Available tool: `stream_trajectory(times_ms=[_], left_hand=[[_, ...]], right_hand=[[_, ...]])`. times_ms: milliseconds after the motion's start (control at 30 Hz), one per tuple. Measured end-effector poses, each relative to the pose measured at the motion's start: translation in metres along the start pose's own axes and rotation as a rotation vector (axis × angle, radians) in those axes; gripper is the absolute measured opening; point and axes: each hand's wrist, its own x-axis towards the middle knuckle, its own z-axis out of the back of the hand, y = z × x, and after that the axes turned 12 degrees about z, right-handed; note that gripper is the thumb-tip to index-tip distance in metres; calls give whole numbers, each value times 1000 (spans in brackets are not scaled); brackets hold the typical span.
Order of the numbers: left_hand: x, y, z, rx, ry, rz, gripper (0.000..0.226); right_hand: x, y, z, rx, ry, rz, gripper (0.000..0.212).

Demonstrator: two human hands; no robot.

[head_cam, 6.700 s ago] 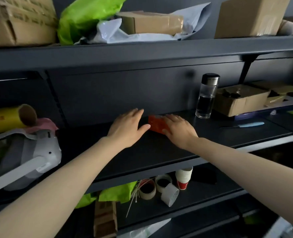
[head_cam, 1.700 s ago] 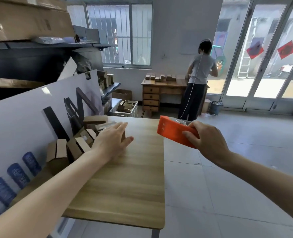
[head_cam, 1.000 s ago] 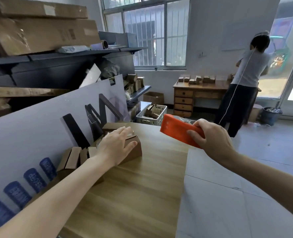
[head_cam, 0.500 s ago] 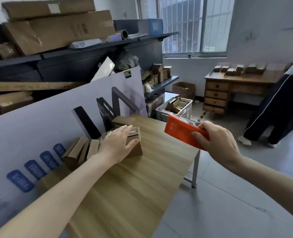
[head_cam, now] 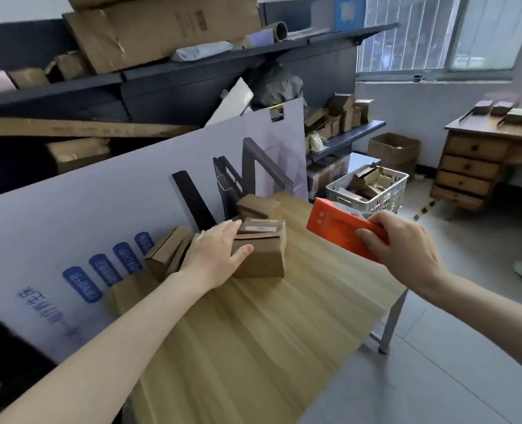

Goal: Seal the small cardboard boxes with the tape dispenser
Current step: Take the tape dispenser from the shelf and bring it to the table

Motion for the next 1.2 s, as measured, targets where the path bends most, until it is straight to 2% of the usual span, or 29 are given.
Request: stream_trajectory(times_ms=[200, 400, 533, 800, 967, 1200], left_hand=[[50, 8, -27, -39, 16, 90, 64], [92, 9, -43, -66, 34, 153, 64], [105, 15, -53, -55, 37, 186, 64], [118, 29, -72, -30, 64, 379, 62], [136, 30, -66, 20, 101, 540, 64], [158, 21, -63, 43, 119, 709, 64]], right_hand=[[60, -26, -33, 11, 99, 71, 19], [105, -56, -61, -29, 116, 142, 20], [132, -71, -88, 35, 164, 136, 21], [192, -97, -179, 219, 279, 198, 23], [239, -97, -233, 347, 345, 304, 26], [285, -89, -288, 466, 399, 392, 21]])
